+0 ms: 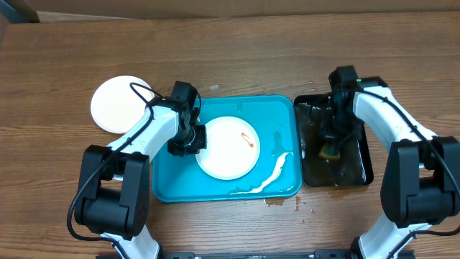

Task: Clean dirty plates on tray and stack at the side
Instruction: 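Dip the sponge in the black tray water with the right gripper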

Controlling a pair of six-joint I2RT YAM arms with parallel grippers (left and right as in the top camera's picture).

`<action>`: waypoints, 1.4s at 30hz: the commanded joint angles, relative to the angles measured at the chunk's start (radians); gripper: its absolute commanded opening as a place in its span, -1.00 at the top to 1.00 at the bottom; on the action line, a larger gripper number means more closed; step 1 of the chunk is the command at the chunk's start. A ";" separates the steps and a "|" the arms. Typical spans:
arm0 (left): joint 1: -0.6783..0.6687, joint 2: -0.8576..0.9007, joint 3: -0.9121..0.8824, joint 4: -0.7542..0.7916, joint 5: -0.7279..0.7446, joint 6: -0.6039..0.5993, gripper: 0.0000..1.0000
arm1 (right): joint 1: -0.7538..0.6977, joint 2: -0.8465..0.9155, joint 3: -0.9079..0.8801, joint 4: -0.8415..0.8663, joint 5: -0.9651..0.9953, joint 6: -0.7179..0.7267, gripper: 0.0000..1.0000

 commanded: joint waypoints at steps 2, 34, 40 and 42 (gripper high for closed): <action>-0.002 0.019 -0.010 0.001 -0.017 -0.021 0.92 | 0.000 -0.008 0.045 -0.020 0.013 -0.008 0.93; -0.002 0.019 -0.010 0.054 -0.017 -0.074 0.17 | 0.003 -0.008 -0.072 0.064 0.029 0.058 -0.08; -0.002 0.019 -0.010 0.053 -0.017 -0.073 0.17 | 0.003 -0.008 -0.107 0.134 0.018 0.083 0.33; -0.002 0.019 -0.010 0.053 -0.017 -0.073 0.17 | 0.003 -0.008 -0.107 0.143 0.017 0.084 0.46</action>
